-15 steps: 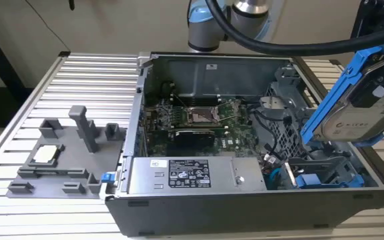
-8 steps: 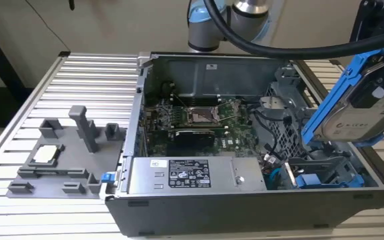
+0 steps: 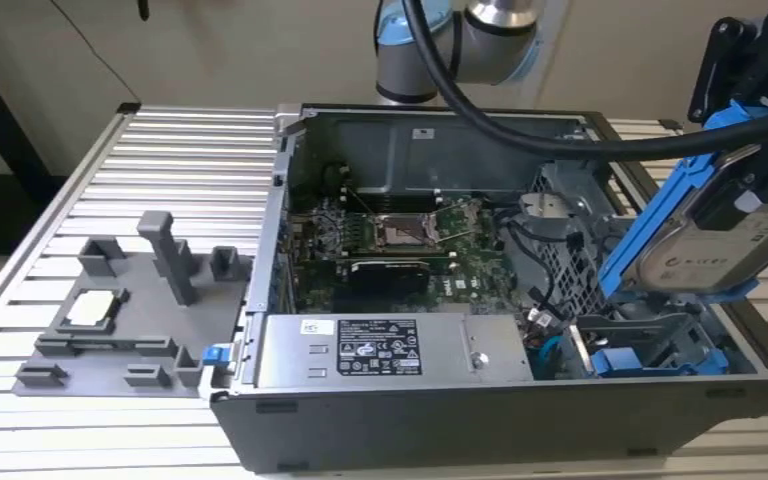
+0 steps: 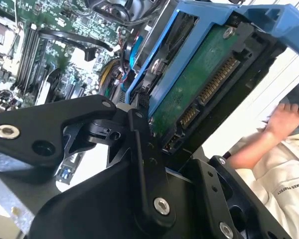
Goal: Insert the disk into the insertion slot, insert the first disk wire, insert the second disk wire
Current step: 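Insert the disk into the insertion slot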
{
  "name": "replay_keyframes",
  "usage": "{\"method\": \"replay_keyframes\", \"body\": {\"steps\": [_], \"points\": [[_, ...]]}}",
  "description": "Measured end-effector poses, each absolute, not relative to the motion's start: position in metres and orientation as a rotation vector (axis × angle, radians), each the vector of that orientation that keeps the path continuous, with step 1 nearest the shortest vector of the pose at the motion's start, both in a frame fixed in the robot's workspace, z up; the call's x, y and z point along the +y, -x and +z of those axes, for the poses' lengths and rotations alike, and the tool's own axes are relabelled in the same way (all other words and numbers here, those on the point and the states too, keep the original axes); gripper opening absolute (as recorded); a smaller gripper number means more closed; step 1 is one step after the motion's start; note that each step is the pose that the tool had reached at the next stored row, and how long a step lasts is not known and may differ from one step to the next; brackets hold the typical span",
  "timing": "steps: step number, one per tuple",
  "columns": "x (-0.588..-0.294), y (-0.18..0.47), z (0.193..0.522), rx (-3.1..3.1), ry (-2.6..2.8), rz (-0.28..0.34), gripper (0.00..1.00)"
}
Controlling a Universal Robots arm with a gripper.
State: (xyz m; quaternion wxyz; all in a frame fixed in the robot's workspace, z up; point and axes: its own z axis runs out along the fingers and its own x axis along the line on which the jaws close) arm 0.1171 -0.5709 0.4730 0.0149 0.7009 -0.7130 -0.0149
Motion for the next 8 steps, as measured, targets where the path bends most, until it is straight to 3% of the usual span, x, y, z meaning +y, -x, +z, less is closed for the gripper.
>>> {"method": "replay_keyframes", "body": {"steps": [8], "points": [[-0.572,-0.119,0.460,-2.215,-2.181,-0.047,0.33]]}}
